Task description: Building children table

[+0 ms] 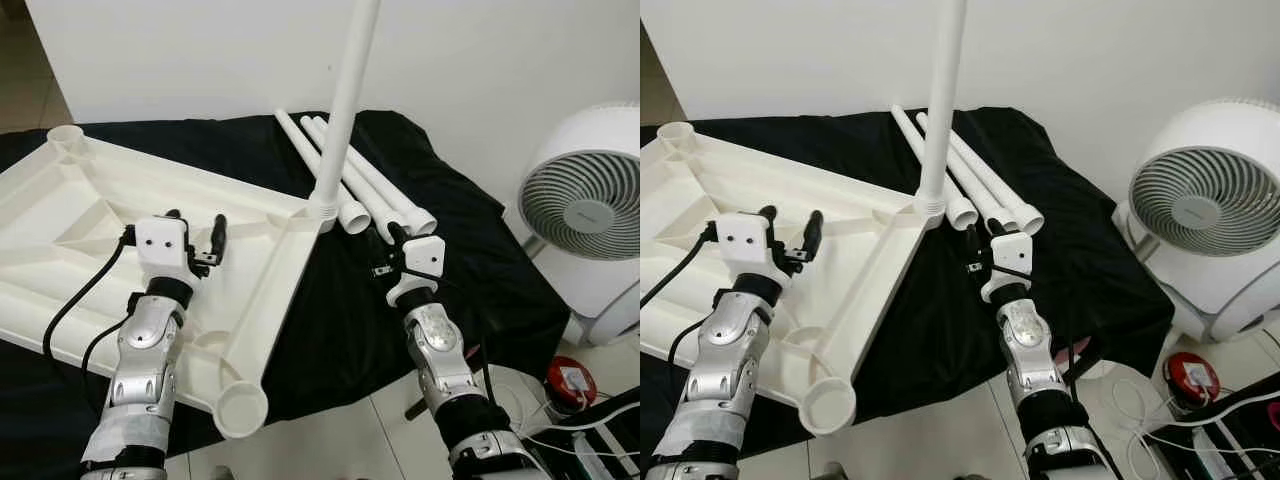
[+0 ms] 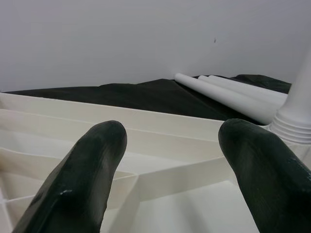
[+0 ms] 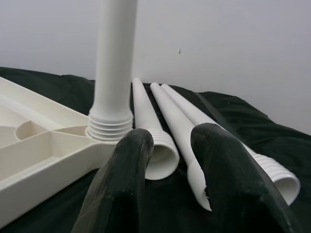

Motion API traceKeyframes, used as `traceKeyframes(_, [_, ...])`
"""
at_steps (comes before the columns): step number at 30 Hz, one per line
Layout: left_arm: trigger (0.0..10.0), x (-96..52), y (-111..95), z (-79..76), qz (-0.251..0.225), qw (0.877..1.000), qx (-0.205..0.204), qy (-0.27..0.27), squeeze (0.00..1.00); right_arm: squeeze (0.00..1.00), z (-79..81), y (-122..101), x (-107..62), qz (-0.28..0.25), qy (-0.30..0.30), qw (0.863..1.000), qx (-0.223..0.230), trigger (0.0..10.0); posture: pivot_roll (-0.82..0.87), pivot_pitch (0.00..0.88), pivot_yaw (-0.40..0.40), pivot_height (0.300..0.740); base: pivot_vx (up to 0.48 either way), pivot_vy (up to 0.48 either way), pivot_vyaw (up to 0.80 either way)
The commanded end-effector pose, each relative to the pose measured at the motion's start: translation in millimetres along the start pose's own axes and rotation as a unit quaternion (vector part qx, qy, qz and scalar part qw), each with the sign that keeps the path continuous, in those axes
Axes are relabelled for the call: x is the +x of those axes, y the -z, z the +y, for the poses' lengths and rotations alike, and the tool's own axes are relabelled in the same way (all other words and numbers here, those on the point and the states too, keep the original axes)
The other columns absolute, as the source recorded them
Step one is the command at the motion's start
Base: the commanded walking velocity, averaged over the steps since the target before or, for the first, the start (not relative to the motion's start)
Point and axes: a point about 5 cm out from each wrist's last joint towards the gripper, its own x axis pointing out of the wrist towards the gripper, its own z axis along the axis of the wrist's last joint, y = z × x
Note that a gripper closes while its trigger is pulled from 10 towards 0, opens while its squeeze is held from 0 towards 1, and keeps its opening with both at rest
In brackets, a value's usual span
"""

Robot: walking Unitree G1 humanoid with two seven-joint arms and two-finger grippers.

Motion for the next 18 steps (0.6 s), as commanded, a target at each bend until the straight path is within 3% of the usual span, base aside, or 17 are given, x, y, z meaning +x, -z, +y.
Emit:
traceKeyframes(1, [10.0, -0.5, -0.2, -5.2, -0.001, 1.0, 0.003, -0.001, 0.0, 0.0, -5.7, 4.8, -4.2, 0.01, 0.007, 1.0, -0.001, 10.0, 0.06, 0.0, -0.049, 0.74, 0.0, -0.48, 0.0])
traceKeyframes(7, [10.0, -0.4, 0.2, -5.8, 0.001, 1.0, 0.006, -0.003, 0.0, 0.0, -6.4, 4.8, -4.7, 0.01, 0.008, 1.0, -0.002, 10.0, 0.06, 0.0, -0.048, 0.74, 0.0, -0.378, 0.0])
traceKeyframes(18, [10.0, -1.2, 1.4, -4.3, 0.003, 1.0, -0.012, -0.016, 0.0, 0.0, -6.8, 5.2, -6.1, 0.012, 0.009, 1.0, -0.001, 10.0, 0.06, 0.0, -0.048, 0.74, 0.0, 0.0, 0.0])
